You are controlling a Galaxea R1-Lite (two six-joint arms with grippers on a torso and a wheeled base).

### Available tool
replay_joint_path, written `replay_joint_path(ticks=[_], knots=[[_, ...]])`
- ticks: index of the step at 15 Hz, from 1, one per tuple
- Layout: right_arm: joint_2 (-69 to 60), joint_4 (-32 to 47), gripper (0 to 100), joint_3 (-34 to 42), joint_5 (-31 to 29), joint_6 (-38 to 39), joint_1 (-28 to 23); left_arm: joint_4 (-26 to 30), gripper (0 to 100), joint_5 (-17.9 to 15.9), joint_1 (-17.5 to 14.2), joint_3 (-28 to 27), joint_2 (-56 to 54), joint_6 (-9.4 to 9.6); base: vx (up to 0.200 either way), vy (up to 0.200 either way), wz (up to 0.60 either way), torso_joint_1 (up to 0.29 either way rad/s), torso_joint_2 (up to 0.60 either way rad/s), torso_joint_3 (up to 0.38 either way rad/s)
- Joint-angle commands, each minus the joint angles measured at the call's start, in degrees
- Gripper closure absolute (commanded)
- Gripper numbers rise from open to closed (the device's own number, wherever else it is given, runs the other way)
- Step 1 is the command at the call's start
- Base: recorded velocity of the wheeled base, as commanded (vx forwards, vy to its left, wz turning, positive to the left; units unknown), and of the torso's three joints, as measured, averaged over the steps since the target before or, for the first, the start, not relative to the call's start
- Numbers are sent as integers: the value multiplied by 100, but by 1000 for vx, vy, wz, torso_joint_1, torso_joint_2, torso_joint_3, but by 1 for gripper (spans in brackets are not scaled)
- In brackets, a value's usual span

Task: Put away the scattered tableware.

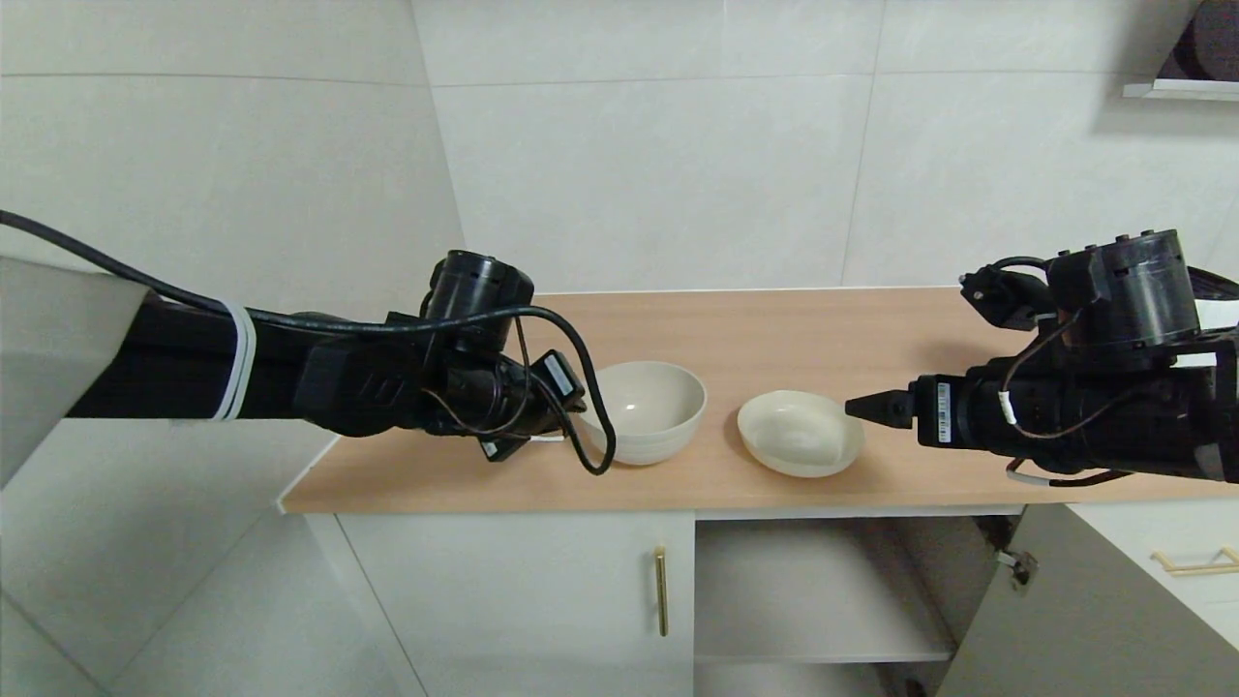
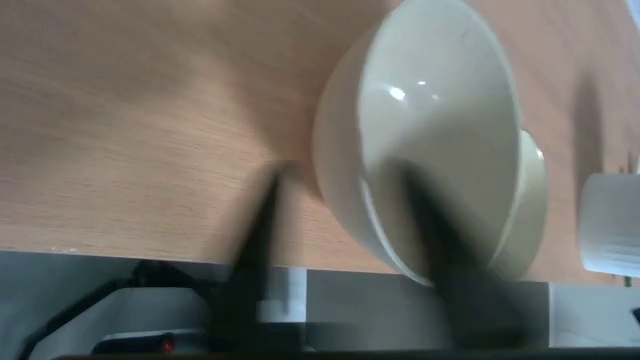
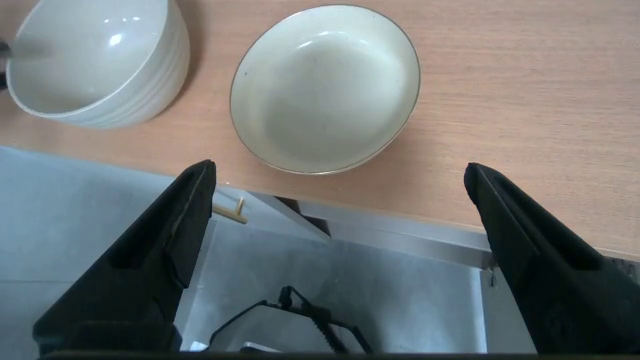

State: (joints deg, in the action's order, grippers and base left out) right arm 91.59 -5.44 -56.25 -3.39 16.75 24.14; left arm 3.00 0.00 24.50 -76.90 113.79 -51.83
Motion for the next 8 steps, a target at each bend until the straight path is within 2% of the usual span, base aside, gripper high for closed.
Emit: replay_joint_path(ticks=[1, 8], knots=[[-27, -1, 0, 0, 5, 4, 3, -1, 100, -9, -7, -1, 65, -2, 0, 0, 0, 0, 0, 0], [-36, -1, 0, -18, -4, 21, 12, 8, 100, 0, -16, -1, -243, -2, 0, 0, 0, 0, 0, 0]])
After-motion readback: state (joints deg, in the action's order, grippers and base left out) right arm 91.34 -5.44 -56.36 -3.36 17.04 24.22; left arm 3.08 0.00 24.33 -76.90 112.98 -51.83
